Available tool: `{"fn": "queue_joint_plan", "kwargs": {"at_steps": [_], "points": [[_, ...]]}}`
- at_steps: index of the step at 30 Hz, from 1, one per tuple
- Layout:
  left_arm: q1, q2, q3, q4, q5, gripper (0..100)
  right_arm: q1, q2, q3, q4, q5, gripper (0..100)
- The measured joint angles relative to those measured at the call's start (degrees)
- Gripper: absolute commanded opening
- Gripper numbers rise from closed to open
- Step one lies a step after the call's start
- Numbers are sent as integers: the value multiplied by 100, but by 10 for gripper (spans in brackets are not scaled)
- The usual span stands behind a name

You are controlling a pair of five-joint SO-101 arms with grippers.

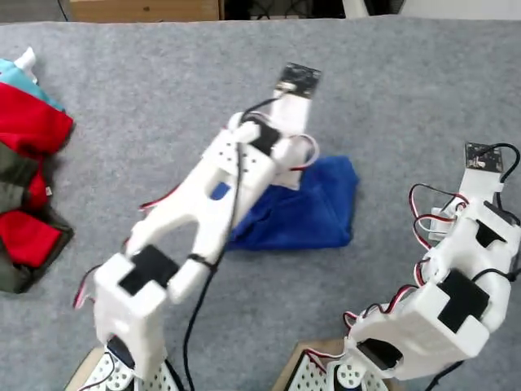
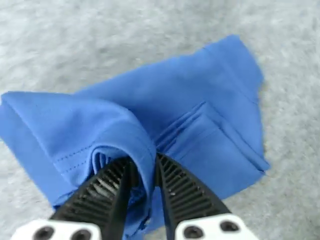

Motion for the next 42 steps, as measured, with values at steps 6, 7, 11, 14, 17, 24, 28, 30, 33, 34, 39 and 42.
{"fn": "queue_joint_plan", "kwargs": {"at_steps": [6, 7, 11, 14, 17, 24, 28, 30, 33, 34, 39, 42], "points": [[404, 1108, -1600, 747, 26, 29, 0, 0, 0, 0, 0, 15], [431, 1266, -1890, 923, 35, 29, 0, 0, 0, 0, 0, 15], [448, 1793, -3051, 1600, 35, 29, 0, 0, 0, 0, 0, 15], [440, 2180, -3780, 1943, 44, 29, 0, 0, 0, 0, 0, 15], [492, 2567, -4290, 2031, 44, 29, 0, 0, 0, 0, 0, 15], [668, 3147, -4985, 2048, 440, 45, 0, 0, 26, 0, 0, 15], [668, 3367, -5240, 2048, 510, 242, 0, 0, 26, 0, 0, 15], [668, 3402, -5257, 2048, 615, 324, 0, 0, 26, 0, 0, 15], [615, 3411, -5336, 2101, 1081, 318, 0, 0, 26, 0, 0, 15], [571, 3411, -5345, 2101, 1213, 309, 0, 0, 26, 0, 0, 15], [220, 3420, -6004, 2356, 1134, 152, 0, 0, 26, 0, 0, 15], [-211, 3420, -6497, 2576, 747, 18, 0, 0, 26, -44, 0, 15]]}}
